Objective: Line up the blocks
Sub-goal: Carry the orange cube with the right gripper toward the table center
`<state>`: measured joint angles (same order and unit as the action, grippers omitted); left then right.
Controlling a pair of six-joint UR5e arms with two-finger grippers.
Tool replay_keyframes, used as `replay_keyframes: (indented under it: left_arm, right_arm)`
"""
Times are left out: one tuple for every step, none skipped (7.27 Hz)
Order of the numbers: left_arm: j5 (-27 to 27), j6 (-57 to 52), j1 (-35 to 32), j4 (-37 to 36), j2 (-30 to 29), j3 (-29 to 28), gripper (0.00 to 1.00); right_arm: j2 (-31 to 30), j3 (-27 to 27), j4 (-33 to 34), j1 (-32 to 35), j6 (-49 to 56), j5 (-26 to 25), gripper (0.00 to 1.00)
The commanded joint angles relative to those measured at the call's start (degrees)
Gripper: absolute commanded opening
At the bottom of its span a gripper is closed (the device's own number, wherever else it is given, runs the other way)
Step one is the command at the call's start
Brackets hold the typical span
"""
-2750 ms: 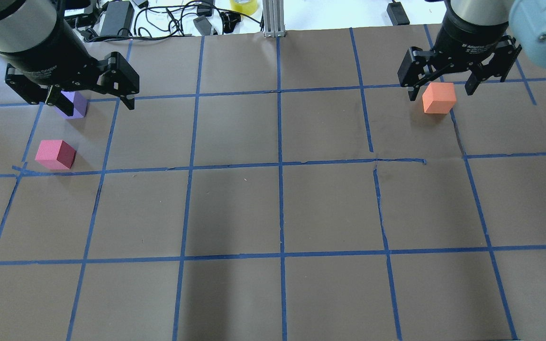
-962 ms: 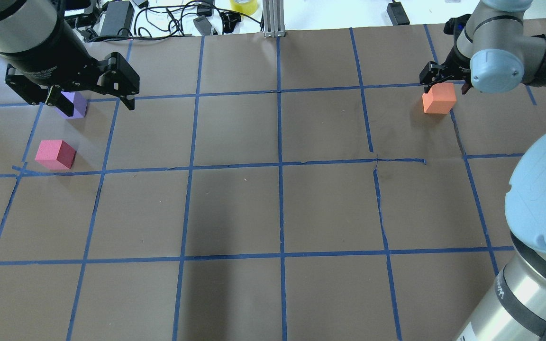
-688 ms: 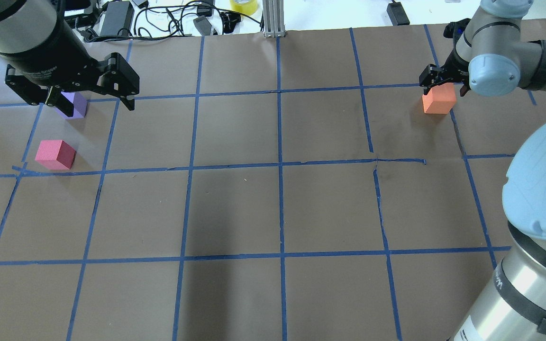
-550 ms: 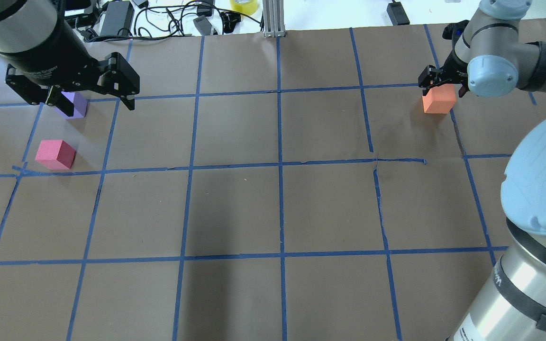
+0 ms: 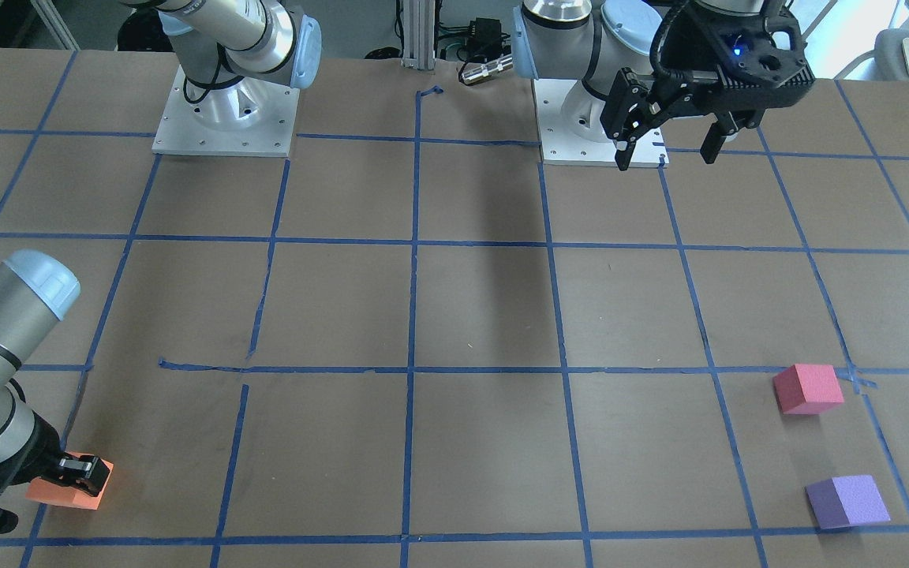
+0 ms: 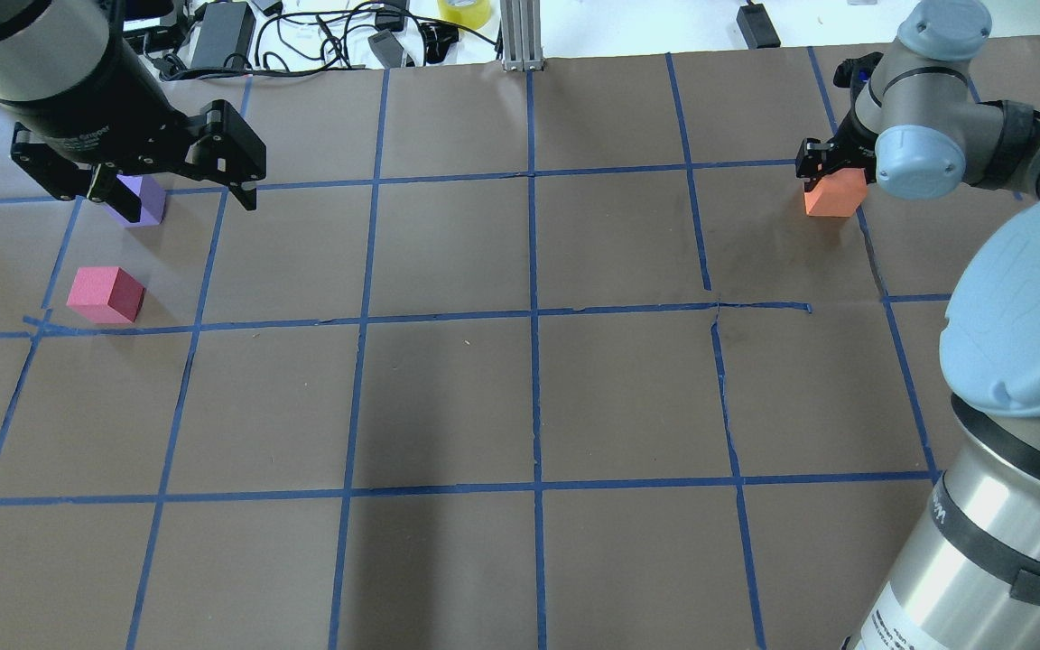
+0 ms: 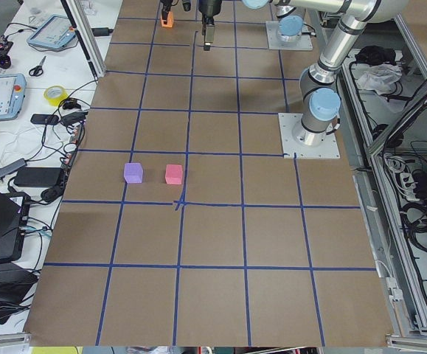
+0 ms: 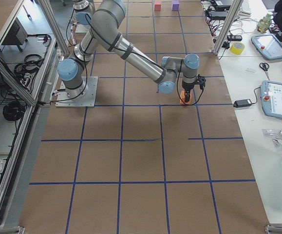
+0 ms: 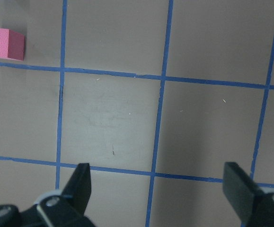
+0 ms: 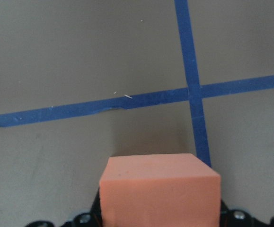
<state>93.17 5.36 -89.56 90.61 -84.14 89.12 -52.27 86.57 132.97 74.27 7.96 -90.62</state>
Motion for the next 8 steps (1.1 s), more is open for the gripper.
replay_keyframes:
  left_arm:
    - [0.0, 0.0, 0.0, 0.01, -0.06, 0.0, 1.0]
    - [0.0, 0.0, 0.0, 0.01, 0.03, 0.0, 1.0]
    - [0.08, 0.0, 0.0, 0.01, 0.03, 0.0, 1.0]
    - [0.0, 0.0, 0.0, 0.01, -0.06, 0.0, 1.0]
    - [0.0, 0.0, 0.0, 0.01, 0.03, 0.0, 1.0]
    - [0.08, 0.0, 0.0, 0.01, 0.03, 0.0, 1.0]
    - [0.0, 0.0, 0.0, 0.01, 0.03, 0.0, 1.0]
    - [0.0, 0.0, 0.0, 0.01, -0.06, 0.0, 1.0]
  right_arm:
    - [-0.46, -0.17, 0.36, 0.17, -1.02, -0.6, 0.0]
    - [-1.6, -0.87, -0.77, 0.7, -1.28, -0.87, 0.0]
    - [-4.48, -0.97, -3.74, 1.83, -1.63, -0.26, 0.0]
    - [-6.95, -1.14, -5.51, 5.5, -2.24, -0.87, 0.0]
    - [-7.84, -1.14, -6.23, 10.5, -5.21, -1.83, 0.0]
    - [-7.85, -1.32, -6.58, 15.07, -10.28, -2.28, 0.0]
    - [-7.76, -1.32, -6.5, 19.64, -15.12, -2.45, 0.0]
    - [-7.33, -2.01, -6.84, 22.99, -20.13, -2.19, 0.0]
